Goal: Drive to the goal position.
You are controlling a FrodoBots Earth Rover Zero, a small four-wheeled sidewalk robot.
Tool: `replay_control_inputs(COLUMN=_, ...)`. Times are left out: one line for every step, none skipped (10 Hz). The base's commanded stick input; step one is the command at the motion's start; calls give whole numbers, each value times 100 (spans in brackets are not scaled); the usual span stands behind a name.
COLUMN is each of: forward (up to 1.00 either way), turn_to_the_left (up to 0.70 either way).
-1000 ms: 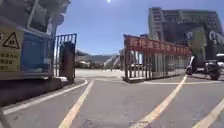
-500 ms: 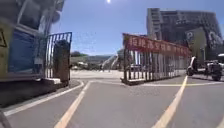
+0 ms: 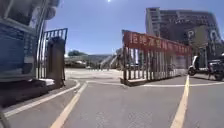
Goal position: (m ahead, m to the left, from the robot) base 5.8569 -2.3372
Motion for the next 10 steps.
replay_control_inputs(forward=45, turn_to_the_left=0)
replay_control_inputs(forward=45, turn_to_the_left=19)
replay_control_inputs(forward=45, turn_to_the_left=27)
replay_control_inputs(forward=45, turn_to_the_left=7)
replay_control_inputs(forward=45, turn_to_the_left=0)
replay_control_inputs(forward=45, turn_to_the_left=0)
replay_control_inputs(forward=45, turn_to_the_left=0)
replay_control_inputs(forward=45, turn_to_the_left=0)
replay_control_inputs(forward=45, turn_to_the_left=0)
replay_control_inputs(forward=36, turn_to_the_left=0)
